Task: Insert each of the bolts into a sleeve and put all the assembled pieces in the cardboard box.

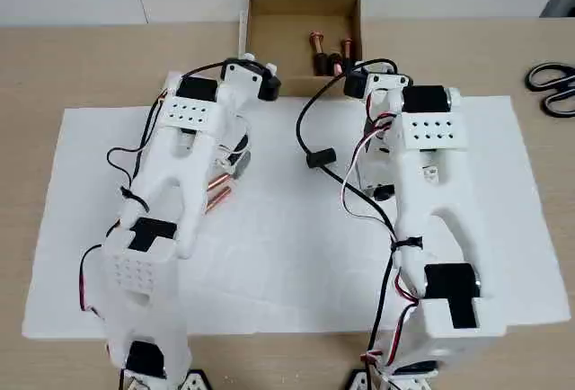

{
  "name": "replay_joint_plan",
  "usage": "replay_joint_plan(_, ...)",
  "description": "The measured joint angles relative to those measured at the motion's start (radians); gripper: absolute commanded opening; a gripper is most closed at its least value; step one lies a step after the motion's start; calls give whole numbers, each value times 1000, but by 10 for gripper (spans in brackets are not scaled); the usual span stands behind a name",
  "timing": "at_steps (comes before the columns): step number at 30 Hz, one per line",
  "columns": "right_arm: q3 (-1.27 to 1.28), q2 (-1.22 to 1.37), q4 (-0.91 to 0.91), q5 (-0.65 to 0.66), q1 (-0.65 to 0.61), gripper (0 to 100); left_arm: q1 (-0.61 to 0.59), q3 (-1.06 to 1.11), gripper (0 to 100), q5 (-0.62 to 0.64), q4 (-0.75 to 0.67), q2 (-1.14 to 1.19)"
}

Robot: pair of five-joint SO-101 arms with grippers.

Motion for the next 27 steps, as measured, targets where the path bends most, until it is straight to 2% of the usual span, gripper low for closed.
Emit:
replay_joint_plan(11, 0, 0, 0, 0, 0, 4, -28, 12, 120, -58, 14, 20)
replay_joint_plan(21, 0, 0, 0, 0, 0, 4, -54, 11, 118, -63, 2, 84)
replay_joint_plan(26, 0, 0, 0, 0, 0, 4, -38, 11, 3, -40, -8, 84)
replay_joint_plan(27, 0, 0, 0, 0, 0, 4, -32, 11, 6, -38, -8, 84)
